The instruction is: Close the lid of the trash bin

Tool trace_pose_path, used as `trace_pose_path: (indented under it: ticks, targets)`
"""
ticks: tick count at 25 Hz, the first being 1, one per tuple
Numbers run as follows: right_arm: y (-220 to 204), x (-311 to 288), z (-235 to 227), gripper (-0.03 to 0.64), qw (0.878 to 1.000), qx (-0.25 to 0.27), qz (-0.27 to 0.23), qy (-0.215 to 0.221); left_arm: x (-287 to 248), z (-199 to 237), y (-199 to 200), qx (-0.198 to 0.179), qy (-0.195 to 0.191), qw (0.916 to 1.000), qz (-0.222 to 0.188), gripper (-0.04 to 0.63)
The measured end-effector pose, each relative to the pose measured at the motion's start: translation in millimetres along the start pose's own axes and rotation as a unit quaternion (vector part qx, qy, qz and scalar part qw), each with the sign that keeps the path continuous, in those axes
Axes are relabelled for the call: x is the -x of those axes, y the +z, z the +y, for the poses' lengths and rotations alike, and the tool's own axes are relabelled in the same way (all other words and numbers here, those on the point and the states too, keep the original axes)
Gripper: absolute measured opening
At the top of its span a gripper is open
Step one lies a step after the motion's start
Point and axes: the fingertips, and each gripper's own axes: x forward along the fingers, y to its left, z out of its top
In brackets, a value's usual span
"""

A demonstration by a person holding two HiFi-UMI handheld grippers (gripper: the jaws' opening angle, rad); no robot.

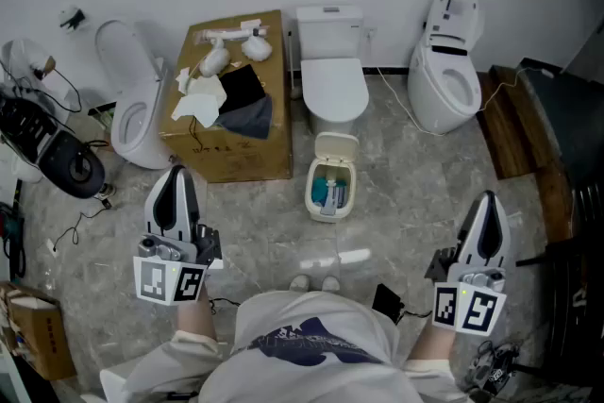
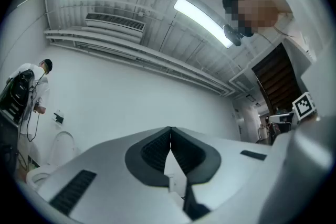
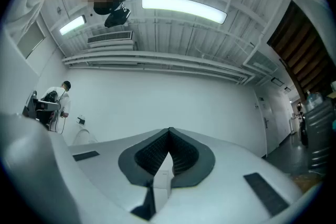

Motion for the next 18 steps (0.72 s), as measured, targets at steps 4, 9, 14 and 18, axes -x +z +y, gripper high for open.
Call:
trace_pose_path:
  ticks: [4, 9, 14, 18]
  targets:
    - [-1, 1, 3, 0.006, 1.0, 0.002, 0.001, 0.002, 2, 0, 1, 0.002, 0.0, 1.0, -0.001, 0.0]
    - [-1, 0, 6, 0.006, 1.0, 0.009, 0.004, 0.008, 1, -3, 2, 0.005, -0.002, 1.0, -0.002, 0.0]
    - [-6, 1, 5, 0.006, 1.0, 0.004, 0.013, 0.008, 1, -4, 1, 0.007, -0.002, 1.0, -0.001, 0.0]
    - [-12, 1, 1, 0.006, 1.0, -0.001, 0.024, 0.008, 2, -3, -3, 0.008, 0.002, 1.0, 0.004, 0.0]
